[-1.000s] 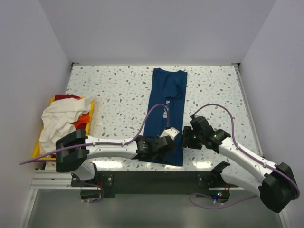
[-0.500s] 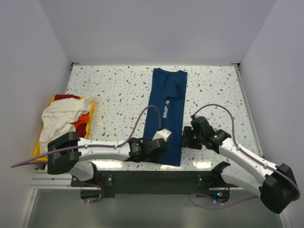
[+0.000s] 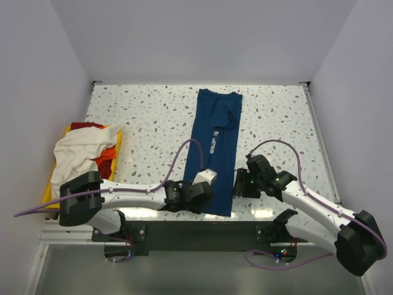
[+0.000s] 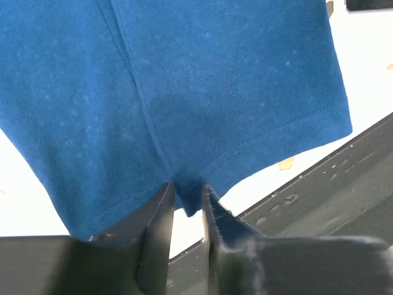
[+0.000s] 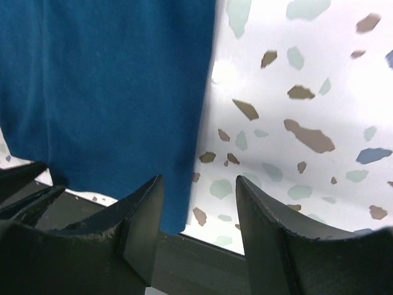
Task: Fold and stack the t-shirts
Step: Fold the tshirt
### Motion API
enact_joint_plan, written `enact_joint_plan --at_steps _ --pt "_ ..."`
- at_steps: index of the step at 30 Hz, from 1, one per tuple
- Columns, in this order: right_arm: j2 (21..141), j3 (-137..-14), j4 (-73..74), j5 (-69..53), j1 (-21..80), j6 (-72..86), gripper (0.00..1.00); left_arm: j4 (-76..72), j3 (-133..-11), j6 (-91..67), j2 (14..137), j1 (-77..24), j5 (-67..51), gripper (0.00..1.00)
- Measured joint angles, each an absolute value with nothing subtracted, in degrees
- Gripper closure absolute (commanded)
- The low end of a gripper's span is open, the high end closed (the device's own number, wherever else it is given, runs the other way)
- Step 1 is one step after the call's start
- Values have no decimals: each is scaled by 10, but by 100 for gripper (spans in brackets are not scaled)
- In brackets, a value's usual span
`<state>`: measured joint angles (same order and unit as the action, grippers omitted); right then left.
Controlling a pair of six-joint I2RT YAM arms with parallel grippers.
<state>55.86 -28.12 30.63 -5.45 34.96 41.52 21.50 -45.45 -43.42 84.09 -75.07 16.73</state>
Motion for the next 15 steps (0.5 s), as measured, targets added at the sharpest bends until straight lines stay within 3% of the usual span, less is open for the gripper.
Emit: enact_joint_plan --at_steps 3,15 --pt "559 -264 295 -73 350 422 46 216 -453 -438 830 -750 168 57" --pt "545 -194 213 -128 423 513 51 225 -386 -463 687 -629 157 54"
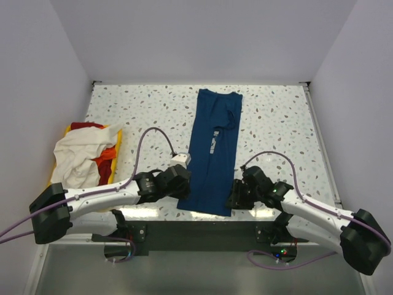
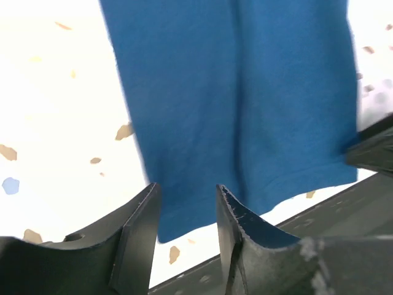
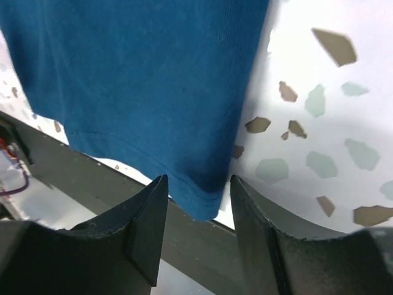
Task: Fold and stack the t-shirts
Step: Fold the tshirt
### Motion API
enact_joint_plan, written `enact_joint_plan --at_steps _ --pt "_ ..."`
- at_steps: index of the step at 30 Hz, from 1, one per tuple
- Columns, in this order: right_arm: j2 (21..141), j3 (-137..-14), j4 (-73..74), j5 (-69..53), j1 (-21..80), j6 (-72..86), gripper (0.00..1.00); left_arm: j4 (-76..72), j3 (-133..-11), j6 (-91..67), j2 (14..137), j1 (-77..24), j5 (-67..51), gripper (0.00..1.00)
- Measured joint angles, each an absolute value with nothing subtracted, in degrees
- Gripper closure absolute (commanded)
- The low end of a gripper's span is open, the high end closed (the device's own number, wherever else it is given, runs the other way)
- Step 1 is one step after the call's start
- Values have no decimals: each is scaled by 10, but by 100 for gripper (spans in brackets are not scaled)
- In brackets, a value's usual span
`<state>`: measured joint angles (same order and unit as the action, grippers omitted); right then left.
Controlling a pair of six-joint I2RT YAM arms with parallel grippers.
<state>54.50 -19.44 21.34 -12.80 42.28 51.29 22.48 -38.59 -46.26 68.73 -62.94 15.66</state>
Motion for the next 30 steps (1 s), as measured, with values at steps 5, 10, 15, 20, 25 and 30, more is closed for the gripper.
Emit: enact_joint_plan --at_steps 5,10,15,20,25,30 --pt "509 -167 198 -130 437 557 52 226 -336 -472 658 -601 112 51" --pt "479 -148 197 -132 445 590 53 219 -286 -481 648 -587 57 50" --pt "465 -132 192 -145 451 617 54 208 -272 -490 647 -585 34 50" --pt "487 -131 172 -154 456 631 57 179 -258 -496 649 -585 29 51" --pt "508 -131 150 -163 459 639 59 136 -245 -503 655 -581 18 64" --pt "518 -129 141 -160 460 641 72 103 -233 -504 665 -580 10 94"
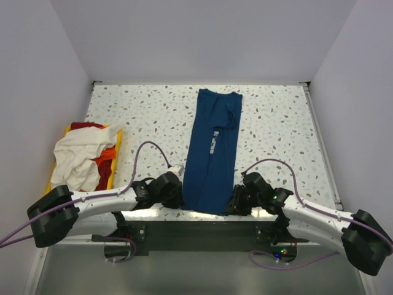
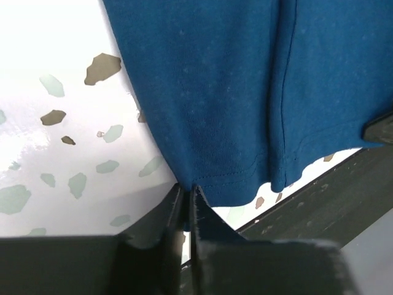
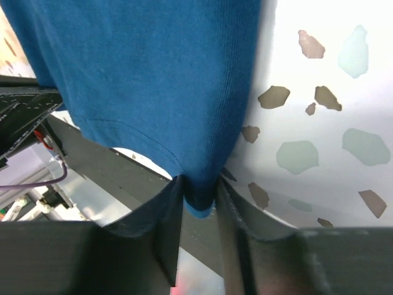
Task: Fold and stack the t-shirts
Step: Fold the tshirt
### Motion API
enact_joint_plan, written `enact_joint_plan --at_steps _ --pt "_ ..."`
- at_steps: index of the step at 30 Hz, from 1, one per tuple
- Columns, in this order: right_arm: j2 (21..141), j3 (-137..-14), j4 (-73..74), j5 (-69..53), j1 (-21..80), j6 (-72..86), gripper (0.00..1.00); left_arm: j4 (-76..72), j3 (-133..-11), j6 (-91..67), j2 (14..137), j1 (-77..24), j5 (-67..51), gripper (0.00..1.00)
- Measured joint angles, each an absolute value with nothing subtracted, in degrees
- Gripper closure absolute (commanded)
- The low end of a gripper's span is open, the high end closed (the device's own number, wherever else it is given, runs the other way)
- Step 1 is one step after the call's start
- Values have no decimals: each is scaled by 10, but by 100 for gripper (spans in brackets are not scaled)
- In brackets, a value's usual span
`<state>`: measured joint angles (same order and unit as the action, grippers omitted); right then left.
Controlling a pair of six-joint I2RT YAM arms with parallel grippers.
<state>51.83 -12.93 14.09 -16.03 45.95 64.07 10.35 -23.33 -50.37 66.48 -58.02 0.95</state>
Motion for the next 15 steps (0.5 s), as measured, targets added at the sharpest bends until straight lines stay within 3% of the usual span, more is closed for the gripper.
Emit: enact_joint_plan --at_steps 2,5,15 --pt "526 -129 139 -159 460 641 81 97 -231 -501 667 -580 3 100" --pt "529 -130 140 -154 460 639 89 92 -228 -500 667 -579 -5 100" --pt "433 -124 234 -124 462 618 98 87 -191 -530 607 -642 -4 100"
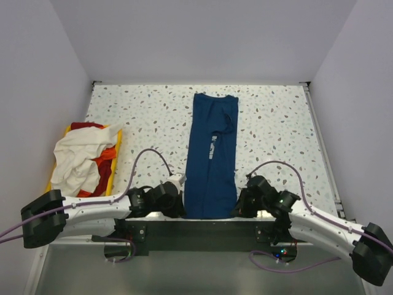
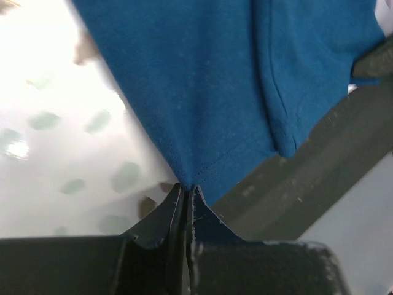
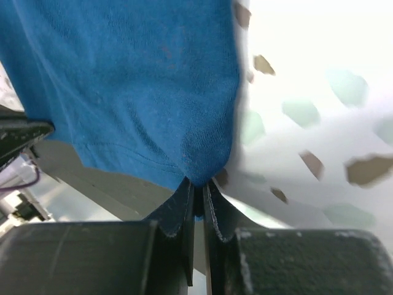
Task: Fold and stack the t-shirts
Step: Fold the tshirt
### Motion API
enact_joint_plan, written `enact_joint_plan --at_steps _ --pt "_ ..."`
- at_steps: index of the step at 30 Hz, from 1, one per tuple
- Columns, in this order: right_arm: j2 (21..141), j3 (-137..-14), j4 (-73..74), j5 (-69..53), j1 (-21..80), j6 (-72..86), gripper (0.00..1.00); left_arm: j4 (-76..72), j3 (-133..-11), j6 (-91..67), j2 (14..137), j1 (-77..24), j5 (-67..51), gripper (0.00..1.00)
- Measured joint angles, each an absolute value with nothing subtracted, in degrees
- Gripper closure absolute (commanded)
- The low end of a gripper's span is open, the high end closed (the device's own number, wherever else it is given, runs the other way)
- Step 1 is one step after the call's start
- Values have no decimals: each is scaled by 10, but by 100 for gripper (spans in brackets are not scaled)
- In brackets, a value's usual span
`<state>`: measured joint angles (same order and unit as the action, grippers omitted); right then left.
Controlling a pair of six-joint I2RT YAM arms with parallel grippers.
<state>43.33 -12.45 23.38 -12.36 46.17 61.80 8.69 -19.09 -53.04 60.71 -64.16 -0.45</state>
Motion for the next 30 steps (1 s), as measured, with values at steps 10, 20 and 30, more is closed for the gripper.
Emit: enact_joint_plan --at_steps 10,20,30 --pt "368 -180 367 -104 466 581 98 129 -220 -569 586 -700 48 100" --pt "436 -323 385 -61 466 543 97 163 -327 -517 587 -592 49 100" --pt "520 -451 369 1 453 493 95 187 -462 -457 665 -525 34 100"
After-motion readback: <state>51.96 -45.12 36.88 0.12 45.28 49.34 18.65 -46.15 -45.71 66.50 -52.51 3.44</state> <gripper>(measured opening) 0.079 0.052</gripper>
